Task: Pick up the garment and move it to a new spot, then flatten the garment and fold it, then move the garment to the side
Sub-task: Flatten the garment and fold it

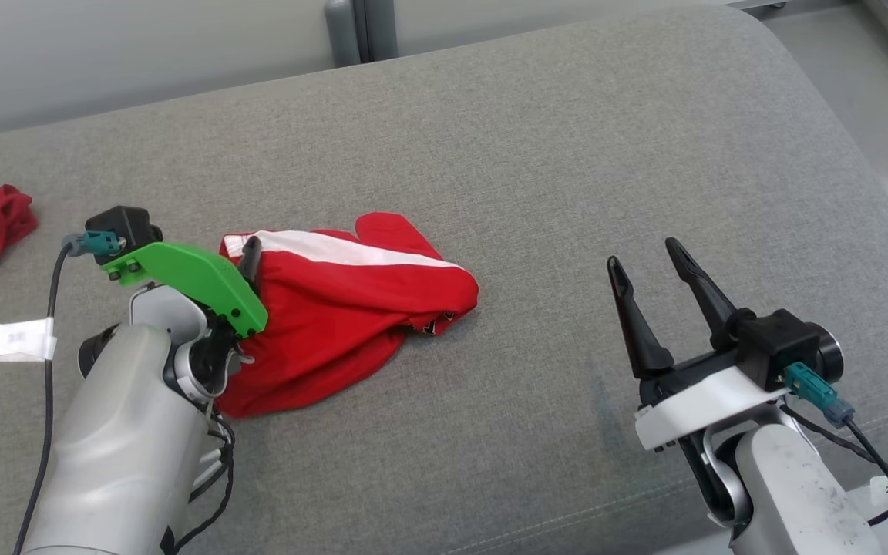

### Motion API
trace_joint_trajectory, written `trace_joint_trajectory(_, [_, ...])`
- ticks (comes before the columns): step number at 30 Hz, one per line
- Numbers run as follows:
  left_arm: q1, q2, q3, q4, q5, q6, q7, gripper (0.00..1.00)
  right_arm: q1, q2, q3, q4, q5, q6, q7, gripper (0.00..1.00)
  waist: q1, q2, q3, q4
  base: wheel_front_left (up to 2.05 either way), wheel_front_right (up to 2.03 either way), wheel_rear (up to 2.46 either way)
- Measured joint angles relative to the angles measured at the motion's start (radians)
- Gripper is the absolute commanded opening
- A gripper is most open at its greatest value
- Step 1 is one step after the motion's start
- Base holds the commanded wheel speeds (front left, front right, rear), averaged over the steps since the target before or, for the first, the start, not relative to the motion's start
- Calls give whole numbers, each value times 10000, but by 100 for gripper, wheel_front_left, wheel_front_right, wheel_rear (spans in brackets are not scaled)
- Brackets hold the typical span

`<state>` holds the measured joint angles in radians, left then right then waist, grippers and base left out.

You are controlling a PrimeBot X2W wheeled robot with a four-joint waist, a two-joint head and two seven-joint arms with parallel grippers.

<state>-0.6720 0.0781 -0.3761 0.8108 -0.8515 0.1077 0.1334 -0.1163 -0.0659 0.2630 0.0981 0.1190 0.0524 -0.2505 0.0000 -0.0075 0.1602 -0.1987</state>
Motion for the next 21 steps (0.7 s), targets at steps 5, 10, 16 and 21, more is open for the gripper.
trace_joint_trajectory(5, [-91, -23, 100, 178, -56, 69, 173, 100, -11, 6, -15, 8, 0, 0, 0, 100, 0, 0, -19, -174, 0, 0, 0])
trace_joint_trajectory(10, [-175, -75, 115, 247, -173, 67, 347, 100, -27, 8, -23, 65, -4, 0, 0, 100, 0, 0, -36, -321, 0, 0, 0])
trace_joint_trajectory(16, [-248, -121, 63, 380, -169, 54, 347, 0, -28, 6, -157, 59, -44, -6, 0, 100, 0, 0, -71, -403, 0, 0, 0])
trace_joint_trajectory(21, [-268, -295, -146, 389, -150, -123, 188, 0, -23, -13, -309, 63, -44, -17, 0, 100, 0, 0, -158, -290, 0, 0, 0])
